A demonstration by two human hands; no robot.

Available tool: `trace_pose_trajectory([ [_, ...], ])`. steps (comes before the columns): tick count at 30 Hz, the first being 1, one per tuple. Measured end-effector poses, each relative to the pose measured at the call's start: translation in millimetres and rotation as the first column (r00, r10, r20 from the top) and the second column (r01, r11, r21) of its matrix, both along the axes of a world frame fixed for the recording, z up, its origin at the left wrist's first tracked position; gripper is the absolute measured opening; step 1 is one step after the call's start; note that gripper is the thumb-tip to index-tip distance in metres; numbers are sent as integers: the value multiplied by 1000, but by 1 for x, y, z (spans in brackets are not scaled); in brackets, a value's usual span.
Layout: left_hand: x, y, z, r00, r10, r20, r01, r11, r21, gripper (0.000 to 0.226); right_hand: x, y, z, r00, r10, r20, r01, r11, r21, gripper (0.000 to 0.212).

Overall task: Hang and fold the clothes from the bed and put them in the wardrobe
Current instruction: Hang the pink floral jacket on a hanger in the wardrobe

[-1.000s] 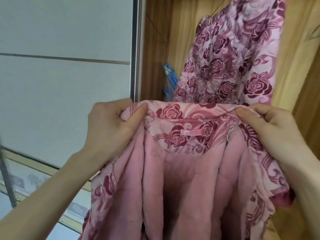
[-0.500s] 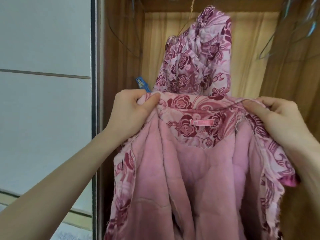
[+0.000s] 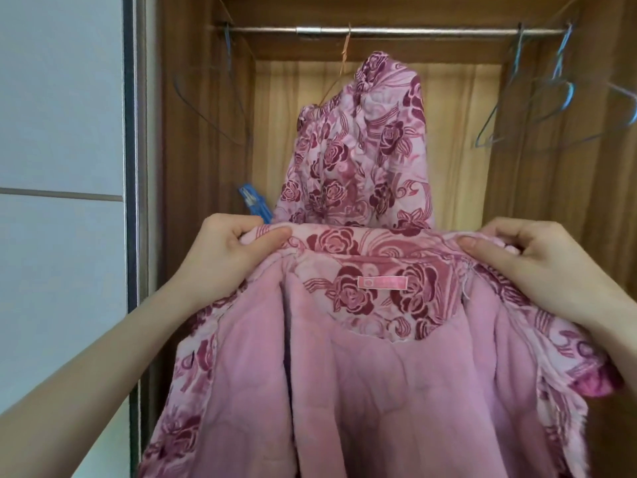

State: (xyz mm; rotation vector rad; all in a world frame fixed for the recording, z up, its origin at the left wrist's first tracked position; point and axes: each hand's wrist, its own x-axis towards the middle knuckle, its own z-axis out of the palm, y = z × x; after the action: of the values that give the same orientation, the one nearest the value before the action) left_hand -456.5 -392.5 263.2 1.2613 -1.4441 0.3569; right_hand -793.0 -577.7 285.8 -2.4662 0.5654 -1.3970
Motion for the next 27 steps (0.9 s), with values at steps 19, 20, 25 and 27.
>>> trace_pose_trajectory([
  [19,-73,-73,93,983,-153,100,174,952,-251,59,-58,-24,38,968,-249,-23,247,966,-78,29],
  [20,-79,-76,97,983,-146,115,172,951,-257,59,-62,-24,40,956,-286,-61,280,956,-86,29],
  [25,-100,-102,113,977,-83,195,135,954,-267,60,-83,-26,41,907,-350,-235,336,937,-99,26],
  [27,-103,-114,115,974,-69,218,128,954,-270,60,-85,-26,45,885,-356,-300,348,934,-81,20],
])
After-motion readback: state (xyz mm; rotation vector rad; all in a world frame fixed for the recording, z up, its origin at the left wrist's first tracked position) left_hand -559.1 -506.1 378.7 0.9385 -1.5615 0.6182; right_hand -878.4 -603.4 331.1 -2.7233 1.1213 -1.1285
